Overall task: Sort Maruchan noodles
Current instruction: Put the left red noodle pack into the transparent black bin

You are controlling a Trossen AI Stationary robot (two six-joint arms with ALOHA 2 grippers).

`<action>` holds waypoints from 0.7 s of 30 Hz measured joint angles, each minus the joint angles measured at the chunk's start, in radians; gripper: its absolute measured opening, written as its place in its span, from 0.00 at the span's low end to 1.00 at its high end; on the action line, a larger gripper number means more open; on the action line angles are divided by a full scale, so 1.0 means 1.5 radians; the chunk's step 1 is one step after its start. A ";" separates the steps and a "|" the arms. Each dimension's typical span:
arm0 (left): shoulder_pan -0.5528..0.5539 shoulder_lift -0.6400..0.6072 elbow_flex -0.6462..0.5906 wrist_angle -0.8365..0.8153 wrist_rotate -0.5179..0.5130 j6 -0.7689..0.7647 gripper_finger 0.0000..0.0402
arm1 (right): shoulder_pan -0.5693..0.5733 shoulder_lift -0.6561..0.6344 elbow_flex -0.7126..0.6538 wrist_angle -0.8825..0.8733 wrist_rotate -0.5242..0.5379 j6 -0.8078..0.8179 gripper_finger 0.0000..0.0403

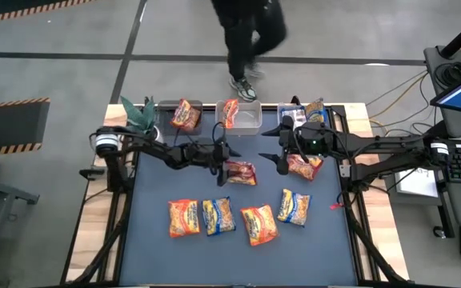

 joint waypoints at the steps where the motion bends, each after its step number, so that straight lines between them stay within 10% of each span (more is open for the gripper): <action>1: 0.000 0.009 0.007 0.002 0.014 0.000 0.81 | 0.000 0.000 0.000 0.000 0.000 0.000 0.81; 21: 0.001 0.097 0.034 0.018 0.068 -0.023 0.69 | -0.001 0.001 0.000 -0.003 -0.001 0.000 0.81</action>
